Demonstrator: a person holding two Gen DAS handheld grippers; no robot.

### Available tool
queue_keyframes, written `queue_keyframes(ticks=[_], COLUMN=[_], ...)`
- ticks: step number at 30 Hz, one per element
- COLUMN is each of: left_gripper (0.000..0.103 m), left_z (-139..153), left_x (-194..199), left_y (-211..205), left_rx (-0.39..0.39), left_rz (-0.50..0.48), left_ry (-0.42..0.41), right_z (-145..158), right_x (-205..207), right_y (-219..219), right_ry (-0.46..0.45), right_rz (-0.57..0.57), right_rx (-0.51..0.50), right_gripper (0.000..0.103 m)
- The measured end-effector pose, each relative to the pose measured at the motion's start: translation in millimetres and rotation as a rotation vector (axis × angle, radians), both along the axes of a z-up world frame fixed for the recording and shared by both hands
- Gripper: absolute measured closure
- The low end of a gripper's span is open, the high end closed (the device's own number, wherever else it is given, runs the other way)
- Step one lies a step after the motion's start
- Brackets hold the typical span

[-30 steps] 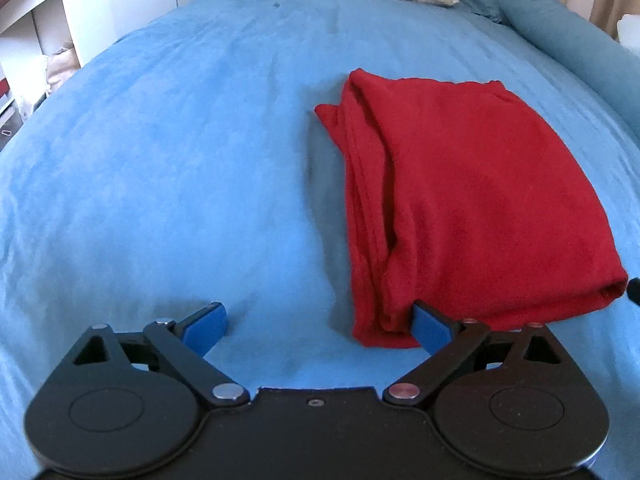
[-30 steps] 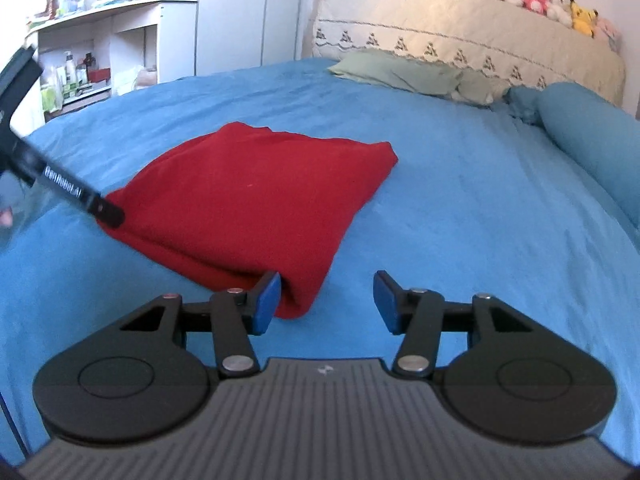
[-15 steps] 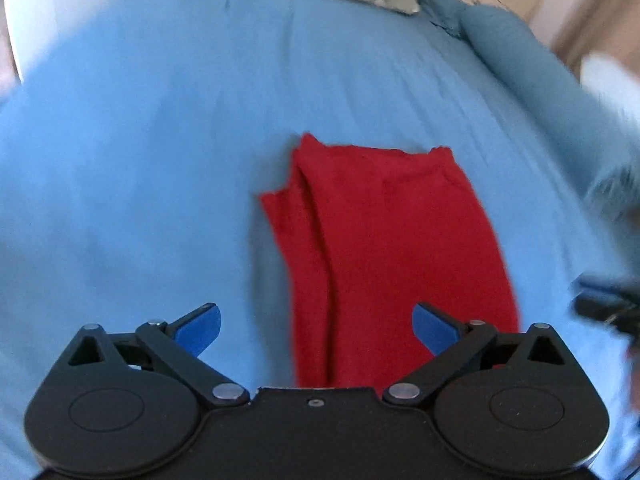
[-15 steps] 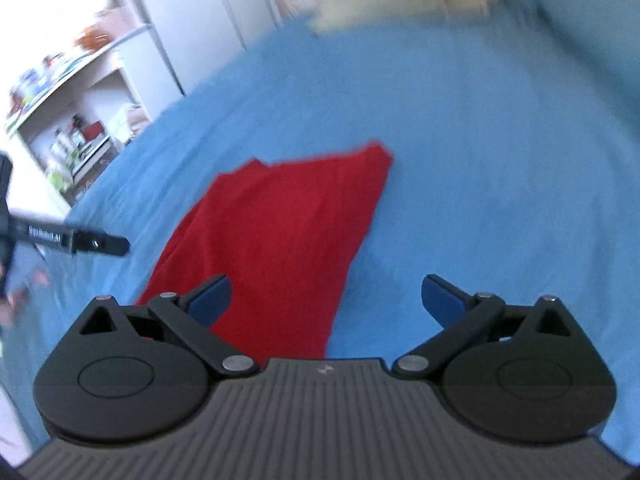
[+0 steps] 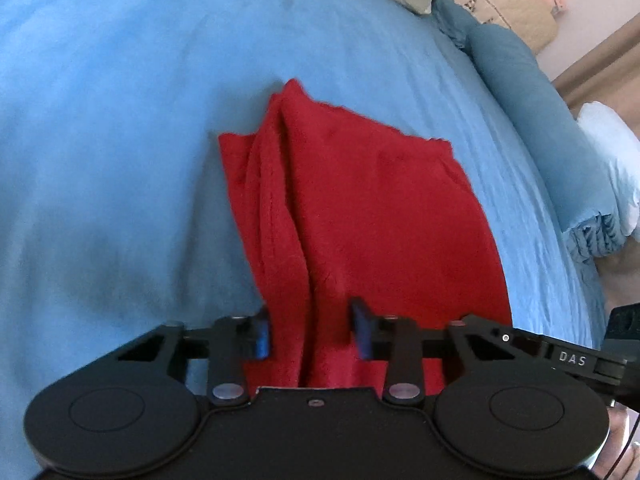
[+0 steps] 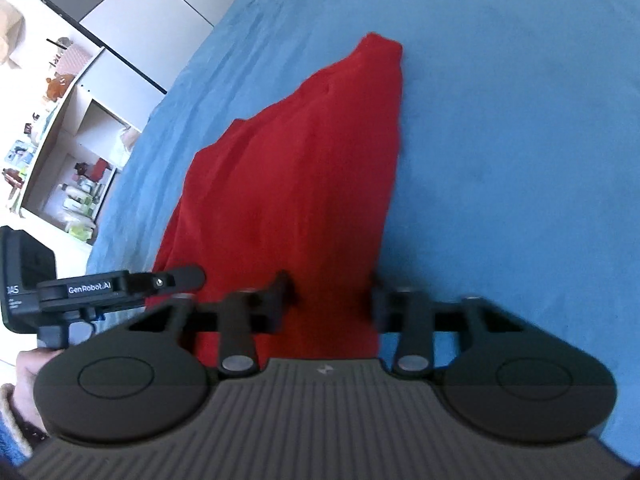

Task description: Fold small clothes

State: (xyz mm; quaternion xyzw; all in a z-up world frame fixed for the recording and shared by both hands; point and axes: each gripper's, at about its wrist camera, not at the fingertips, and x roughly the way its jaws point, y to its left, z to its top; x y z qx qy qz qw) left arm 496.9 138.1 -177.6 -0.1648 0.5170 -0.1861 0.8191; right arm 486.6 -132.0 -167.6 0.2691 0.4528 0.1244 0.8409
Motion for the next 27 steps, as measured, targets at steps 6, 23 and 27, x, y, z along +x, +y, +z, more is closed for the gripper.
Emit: queue_keyframes(ticks=[6, 23, 27], left_gripper=[0.079, 0.065, 0.045], left_z=[47.6, 14.6, 7.8], left_x=[-33.1, -220.0, -227.8], left_y=[-15.6, -118.3, -112.4], left_rx=[-0.007, 0.138, 0.182], left_rz=[-0.042, -0.109, -0.032], left_ry=[-0.093, -0.192, -0.211], right_z=[45.1, 28.4, 0.6], right_x=[-21.9, -248.9, -259.1], right_y=[-3.4, -95.6, -100.5], right_ry=[-0.072, -0.099, -0.104], right_rz=[0.003, -0.063, -0.091], right_rx=[-0.029, -0.059, -0.058], right_gripper=[0.066, 0.065, 0.056])
